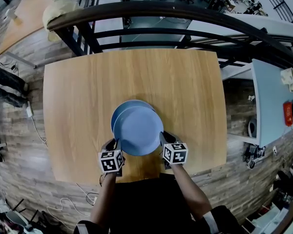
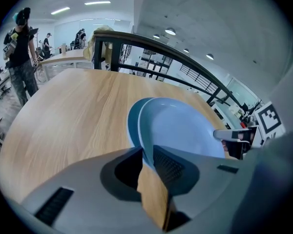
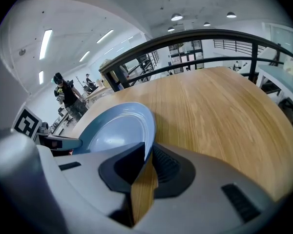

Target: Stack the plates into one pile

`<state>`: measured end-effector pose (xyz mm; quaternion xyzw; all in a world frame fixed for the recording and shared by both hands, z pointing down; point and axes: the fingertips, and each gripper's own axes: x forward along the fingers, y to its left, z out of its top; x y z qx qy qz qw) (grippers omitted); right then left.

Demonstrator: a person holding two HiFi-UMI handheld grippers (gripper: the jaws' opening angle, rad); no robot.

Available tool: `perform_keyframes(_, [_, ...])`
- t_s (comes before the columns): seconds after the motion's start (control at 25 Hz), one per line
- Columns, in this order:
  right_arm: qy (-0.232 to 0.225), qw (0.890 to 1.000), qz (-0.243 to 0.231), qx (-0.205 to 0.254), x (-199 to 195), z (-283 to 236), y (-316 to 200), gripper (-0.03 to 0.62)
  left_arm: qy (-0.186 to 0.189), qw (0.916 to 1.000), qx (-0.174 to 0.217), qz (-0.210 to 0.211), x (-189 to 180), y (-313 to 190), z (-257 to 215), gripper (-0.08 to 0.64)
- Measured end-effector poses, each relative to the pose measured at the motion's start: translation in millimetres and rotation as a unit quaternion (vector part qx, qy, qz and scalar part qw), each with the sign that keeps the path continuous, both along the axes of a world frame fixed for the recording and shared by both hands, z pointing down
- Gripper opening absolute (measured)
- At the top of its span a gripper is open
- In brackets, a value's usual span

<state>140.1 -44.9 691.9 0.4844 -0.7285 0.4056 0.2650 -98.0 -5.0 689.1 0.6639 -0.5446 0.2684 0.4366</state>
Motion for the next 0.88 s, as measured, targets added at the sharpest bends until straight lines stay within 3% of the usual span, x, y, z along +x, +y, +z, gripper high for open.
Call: perform_keyframes(0.88, [0.007, 1.0, -0.008, 0.004, -3.2, 3.3, -8.6, 0.072, -0.01, 0.9995, -0.029, 0.012, -1.8, -2.4, 12.5, 0.098])
